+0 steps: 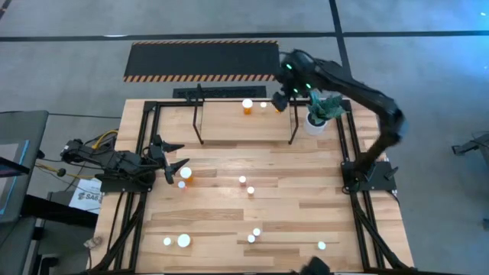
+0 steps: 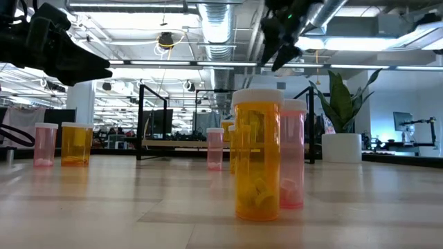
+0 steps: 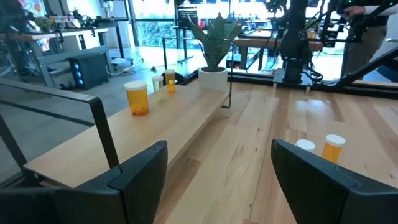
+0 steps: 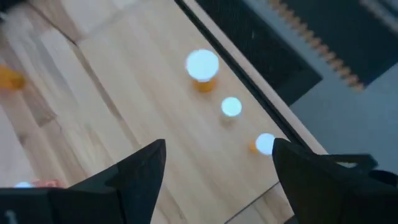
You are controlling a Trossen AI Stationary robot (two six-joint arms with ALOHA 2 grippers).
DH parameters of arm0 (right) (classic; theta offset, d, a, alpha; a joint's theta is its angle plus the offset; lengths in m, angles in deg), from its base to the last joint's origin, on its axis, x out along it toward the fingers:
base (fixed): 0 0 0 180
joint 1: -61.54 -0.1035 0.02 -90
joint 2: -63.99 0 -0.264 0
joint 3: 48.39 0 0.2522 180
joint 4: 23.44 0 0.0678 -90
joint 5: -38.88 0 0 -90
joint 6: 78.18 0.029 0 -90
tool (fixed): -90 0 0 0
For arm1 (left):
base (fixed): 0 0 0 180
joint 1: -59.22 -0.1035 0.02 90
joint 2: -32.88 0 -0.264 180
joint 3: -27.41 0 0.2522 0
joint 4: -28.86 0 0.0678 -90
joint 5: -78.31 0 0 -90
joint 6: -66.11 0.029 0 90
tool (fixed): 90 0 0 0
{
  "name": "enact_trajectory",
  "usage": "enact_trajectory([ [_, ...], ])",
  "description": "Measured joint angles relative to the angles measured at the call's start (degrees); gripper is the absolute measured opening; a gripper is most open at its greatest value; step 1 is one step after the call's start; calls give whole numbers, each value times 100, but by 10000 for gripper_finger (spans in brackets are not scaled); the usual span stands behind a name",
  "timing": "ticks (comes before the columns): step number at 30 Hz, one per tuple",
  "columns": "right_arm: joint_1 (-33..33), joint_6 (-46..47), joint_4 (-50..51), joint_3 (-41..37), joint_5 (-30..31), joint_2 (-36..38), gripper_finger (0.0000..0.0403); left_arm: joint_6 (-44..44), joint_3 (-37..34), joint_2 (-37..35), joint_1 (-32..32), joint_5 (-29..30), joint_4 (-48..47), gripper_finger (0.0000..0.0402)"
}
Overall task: Pick and place medicine bottles onto shelf by color
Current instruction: Put the top right small pink pill bottle on the shelf
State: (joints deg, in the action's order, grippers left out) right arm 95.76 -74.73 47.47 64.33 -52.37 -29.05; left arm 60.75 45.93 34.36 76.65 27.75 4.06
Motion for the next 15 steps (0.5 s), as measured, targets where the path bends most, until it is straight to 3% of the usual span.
enact_trajectory([
  [6, -459, 239, -1673, -2273, 880, 1856, 302, 1, -1, 0, 0, 0, 2, 273],
  [10, -656, 390, -2347, -3385, 896, 2799, 302, 0, -2, 0, 2, 0, 0, 273],
  [15, -1215, 670, -2463, -4237, 762, 3667, 301, 2, 0, 2, 2, -2, 2, 273],
])
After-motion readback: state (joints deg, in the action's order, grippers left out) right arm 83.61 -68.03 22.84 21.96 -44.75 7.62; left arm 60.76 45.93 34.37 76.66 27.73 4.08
